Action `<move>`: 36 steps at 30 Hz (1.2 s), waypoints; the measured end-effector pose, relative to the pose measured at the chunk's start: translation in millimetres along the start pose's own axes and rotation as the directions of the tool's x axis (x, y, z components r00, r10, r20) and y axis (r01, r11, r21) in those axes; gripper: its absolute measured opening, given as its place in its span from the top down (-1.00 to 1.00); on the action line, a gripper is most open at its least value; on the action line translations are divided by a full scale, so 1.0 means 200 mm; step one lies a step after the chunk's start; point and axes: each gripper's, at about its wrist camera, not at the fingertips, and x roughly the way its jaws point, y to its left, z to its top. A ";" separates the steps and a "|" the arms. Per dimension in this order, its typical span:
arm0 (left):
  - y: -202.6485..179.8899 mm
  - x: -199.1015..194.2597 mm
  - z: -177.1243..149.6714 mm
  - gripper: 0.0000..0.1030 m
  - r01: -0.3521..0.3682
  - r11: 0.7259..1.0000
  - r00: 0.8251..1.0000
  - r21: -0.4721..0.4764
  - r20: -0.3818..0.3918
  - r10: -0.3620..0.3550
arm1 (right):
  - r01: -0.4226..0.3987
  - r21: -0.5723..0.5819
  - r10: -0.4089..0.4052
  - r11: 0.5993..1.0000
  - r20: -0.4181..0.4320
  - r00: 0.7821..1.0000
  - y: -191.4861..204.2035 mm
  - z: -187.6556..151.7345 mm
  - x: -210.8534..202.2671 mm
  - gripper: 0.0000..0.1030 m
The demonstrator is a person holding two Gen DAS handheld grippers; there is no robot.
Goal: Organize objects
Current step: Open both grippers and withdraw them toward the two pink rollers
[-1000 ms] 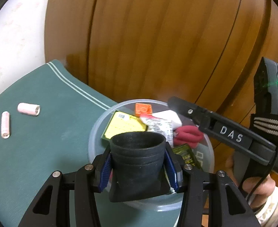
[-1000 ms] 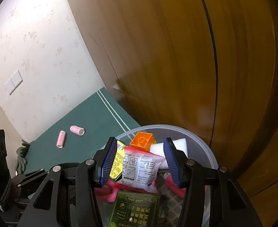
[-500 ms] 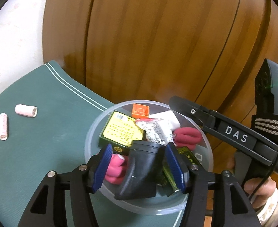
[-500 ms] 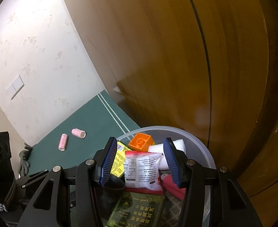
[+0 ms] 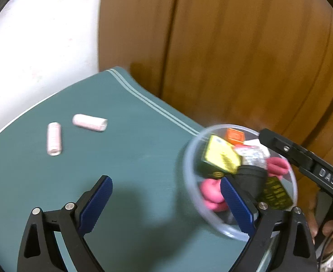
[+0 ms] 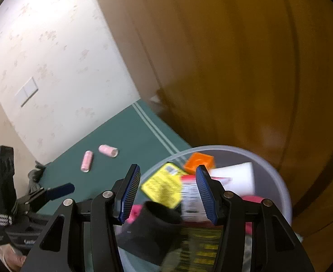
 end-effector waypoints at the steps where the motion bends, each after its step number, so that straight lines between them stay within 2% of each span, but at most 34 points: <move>1: 0.03 -0.01 0.00 -0.91 -0.014 1.000 1.000 -0.006 0.003 0.014 | -0.007 -0.010 0.007 1.000 -0.004 1.000 0.03 0.00 0.01 -0.03; 11: 0.38 -0.09 -0.06 -0.96 -0.135 0.984 0.991 -0.114 -0.005 0.136 | -0.066 -0.082 0.059 0.994 -0.087 0.994 0.29 -0.04 0.18 -0.03; 14: 0.46 -0.12 -0.08 -0.96 -0.162 0.979 0.987 -0.128 -0.011 0.162 | -0.055 -0.113 0.045 0.992 -0.086 0.995 0.36 -0.05 0.21 -0.03; 19: 0.53 -0.13 -0.10 -0.96 -0.200 0.972 0.980 -0.121 -0.008 0.201 | -0.080 -0.170 0.051 0.982 -0.168 0.984 0.43 -0.04 0.28 -0.04; 25: 0.56 -0.13 -0.09 -0.96 -0.210 0.972 0.977 -0.107 -0.003 0.211 | -0.086 -0.386 -0.017 0.919 -0.255 0.967 0.63 -0.02 0.43 -0.04; 28: 0.59 -0.11 -0.09 -0.96 -0.225 0.968 0.974 -0.111 -0.010 0.225 | -0.135 -0.438 -0.012 0.889 -0.317 0.948 0.70 0.00 0.52 -0.04; 31: 0.63 -0.08 -0.08 -0.96 -0.238 0.963 0.971 -0.124 -0.025 0.237 | -0.199 -0.493 -0.025 0.847 -0.412 0.911 0.77 0.00 0.67 -0.04; 36: 0.70 0.00 -0.05 -0.96 -0.272 0.953 0.962 -0.136 -0.053 0.267 | -0.265 -0.469 -0.020 0.843 -0.518 0.855 0.80 0.03 0.89 -0.04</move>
